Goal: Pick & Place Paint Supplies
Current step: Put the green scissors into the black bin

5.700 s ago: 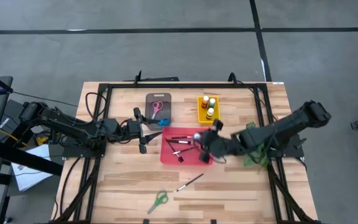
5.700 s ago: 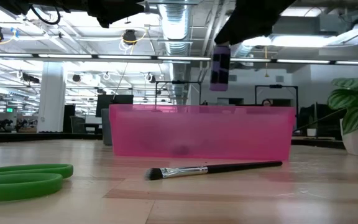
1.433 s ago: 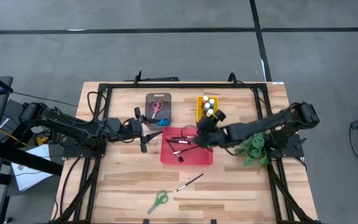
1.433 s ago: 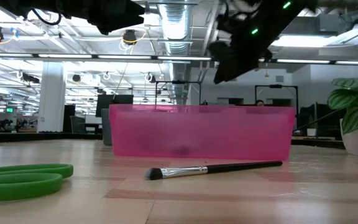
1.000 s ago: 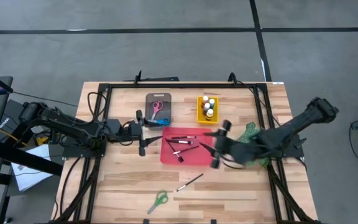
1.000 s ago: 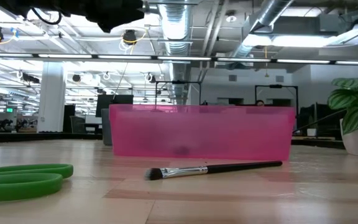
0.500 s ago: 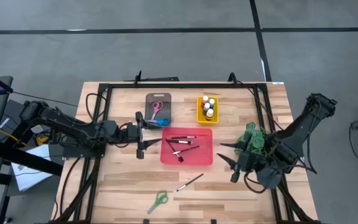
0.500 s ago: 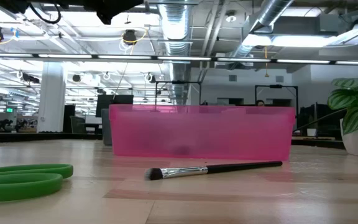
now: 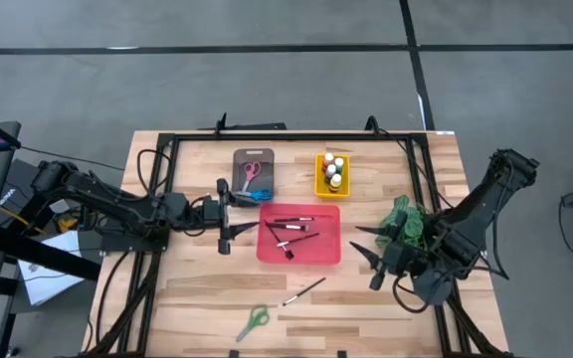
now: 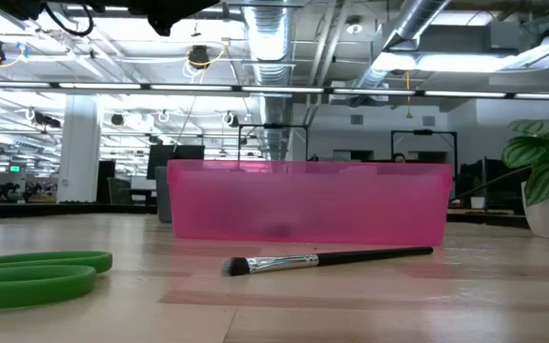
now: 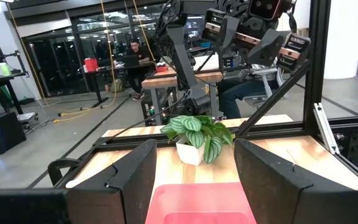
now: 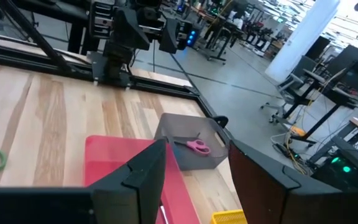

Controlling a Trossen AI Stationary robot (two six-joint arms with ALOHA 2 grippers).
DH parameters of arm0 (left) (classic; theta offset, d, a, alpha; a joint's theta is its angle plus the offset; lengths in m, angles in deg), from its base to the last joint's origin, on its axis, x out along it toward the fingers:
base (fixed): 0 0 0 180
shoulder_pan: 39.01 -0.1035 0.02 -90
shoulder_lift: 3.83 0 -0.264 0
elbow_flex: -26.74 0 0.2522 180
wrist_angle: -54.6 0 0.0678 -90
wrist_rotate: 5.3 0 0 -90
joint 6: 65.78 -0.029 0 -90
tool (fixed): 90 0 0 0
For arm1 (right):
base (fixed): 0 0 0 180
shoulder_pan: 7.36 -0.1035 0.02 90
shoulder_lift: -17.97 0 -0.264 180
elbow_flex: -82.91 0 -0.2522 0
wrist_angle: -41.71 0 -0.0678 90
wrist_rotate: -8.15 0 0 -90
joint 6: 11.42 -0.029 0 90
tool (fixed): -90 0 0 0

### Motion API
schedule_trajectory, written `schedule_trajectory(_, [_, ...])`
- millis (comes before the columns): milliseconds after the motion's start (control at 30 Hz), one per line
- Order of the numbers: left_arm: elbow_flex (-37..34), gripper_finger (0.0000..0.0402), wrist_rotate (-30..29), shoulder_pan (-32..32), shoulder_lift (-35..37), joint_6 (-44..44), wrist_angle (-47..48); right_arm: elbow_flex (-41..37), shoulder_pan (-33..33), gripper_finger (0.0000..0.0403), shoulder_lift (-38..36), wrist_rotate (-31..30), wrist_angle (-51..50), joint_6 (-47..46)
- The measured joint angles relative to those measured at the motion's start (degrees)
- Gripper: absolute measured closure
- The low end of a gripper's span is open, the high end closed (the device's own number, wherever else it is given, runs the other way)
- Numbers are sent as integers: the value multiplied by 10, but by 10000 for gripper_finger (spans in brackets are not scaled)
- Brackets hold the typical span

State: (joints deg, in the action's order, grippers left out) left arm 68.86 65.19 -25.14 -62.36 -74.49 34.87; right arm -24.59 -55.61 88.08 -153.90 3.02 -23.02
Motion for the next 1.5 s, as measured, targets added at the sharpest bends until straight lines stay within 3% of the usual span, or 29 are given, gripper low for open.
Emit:
schedule_trajectory(367, [0,193,0,0,0,0,2,0,0,233,0,0,-1,0])
schedule_trajectory(633, [0,193,3,14,0,2,88,0,0,233,0,0,-4,0])
schedule_trajectory(800, [2,193,64,51,0,17,118,0,0,233,0,0,-4,0])
schedule_trajectory(1133, [67,193,73,161,0,46,115,0,0,233,0,0,-4,0])
schedule_trajectory(1333, [80,209,69,285,-2,34,185,0,-1,233,0,0,-1,-4])
schedule_trajectory(1500, [82,233,0,398,-48,63,181,0,-1,233,0,1,3,-4])
